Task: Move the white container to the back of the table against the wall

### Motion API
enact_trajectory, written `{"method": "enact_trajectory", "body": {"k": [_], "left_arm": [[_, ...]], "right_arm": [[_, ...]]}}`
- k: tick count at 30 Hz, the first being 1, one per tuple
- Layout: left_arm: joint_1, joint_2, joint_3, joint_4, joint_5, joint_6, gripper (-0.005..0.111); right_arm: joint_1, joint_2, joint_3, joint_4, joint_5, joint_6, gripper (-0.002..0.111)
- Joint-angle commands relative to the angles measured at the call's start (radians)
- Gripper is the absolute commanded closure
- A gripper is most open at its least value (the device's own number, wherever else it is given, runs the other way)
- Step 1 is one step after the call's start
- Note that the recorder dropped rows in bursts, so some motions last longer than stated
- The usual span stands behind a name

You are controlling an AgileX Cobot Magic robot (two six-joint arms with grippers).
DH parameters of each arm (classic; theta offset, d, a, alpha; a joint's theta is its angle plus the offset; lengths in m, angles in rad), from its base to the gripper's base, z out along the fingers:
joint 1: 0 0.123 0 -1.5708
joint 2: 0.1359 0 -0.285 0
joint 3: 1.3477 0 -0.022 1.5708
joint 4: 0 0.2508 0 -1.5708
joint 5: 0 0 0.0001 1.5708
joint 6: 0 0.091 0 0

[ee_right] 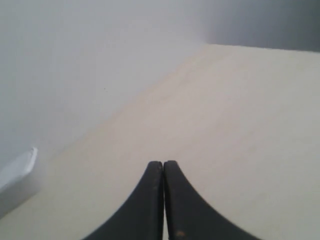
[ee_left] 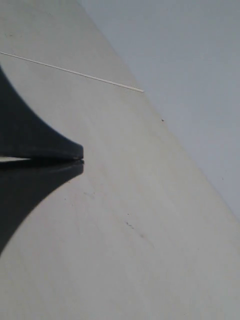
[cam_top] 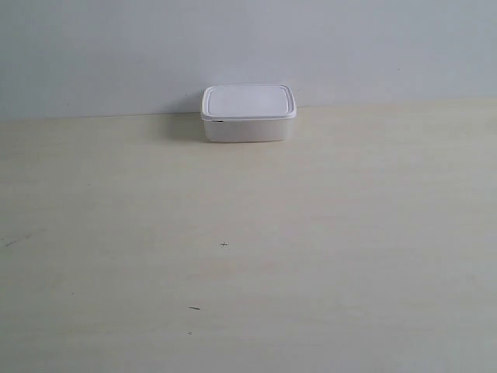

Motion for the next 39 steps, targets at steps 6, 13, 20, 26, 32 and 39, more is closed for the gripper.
{"method": "enact_trajectory", "body": {"k": [6,13,20,26,32,39], "left_arm": [[-0.005,-0.005,0.004,-0.013,-0.001,0.002,0.107],[-0.005,-0.005,0.004,-0.013,-0.001,0.002,0.107],[-0.005,-0.005,0.004,-0.013,-0.001,0.002,0.107],[-0.005,-0.005,0.004,-0.013,-0.001,0.002,0.107],[-0.005,-0.005,0.004,-0.013,-0.001,0.002,0.107],[-0.005,-0.005,0.004,-0.016,-0.001,0.002,0.107]], "right_arm": [[-0.004,-0.005,0.004,0.029,-0.009,-0.473,0.108],[-0.004,-0.005,0.004,0.362,-0.047,-0.784,0.108],[-0.004,-0.005,0.004,0.537,-0.051,-0.894,0.108],[-0.004,-0.005,0.004,0.539,-0.051,-0.949,0.108],[-0.004,-0.005,0.004,0.66,-0.051,-0.966,0.108],[-0.004,-0.005,0.004,0.66,-0.051,-1.021,0.108]]}}
